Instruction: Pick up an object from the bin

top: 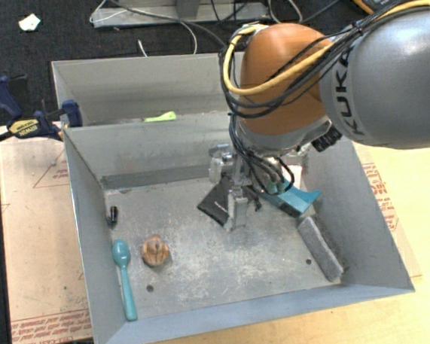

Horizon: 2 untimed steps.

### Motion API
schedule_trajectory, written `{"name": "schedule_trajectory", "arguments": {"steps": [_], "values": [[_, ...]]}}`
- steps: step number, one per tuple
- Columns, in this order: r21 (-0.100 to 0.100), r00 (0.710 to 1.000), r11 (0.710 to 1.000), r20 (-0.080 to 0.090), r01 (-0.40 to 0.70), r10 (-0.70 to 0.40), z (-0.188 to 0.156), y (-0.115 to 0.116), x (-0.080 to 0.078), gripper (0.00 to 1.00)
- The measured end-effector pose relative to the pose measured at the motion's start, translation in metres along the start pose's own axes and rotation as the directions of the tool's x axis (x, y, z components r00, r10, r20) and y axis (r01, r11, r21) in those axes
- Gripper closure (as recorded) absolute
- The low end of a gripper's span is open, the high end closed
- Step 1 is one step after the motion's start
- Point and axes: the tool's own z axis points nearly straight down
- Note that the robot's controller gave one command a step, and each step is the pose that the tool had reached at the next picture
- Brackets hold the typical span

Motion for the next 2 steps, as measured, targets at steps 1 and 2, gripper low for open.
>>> {"name": "schedule_trajectory", "arguments": {"steps": [1, 2], "values": [[-0.001, 1.0, 1.0, 0.008, -0.002, 0.002, -0.005, -0.001, -0.001, 0.0], [-0.001, 0.997, 0.997, 0.012, 0.081, -0.081, 0.043, -0.012, -0.014, 0.0]]}}
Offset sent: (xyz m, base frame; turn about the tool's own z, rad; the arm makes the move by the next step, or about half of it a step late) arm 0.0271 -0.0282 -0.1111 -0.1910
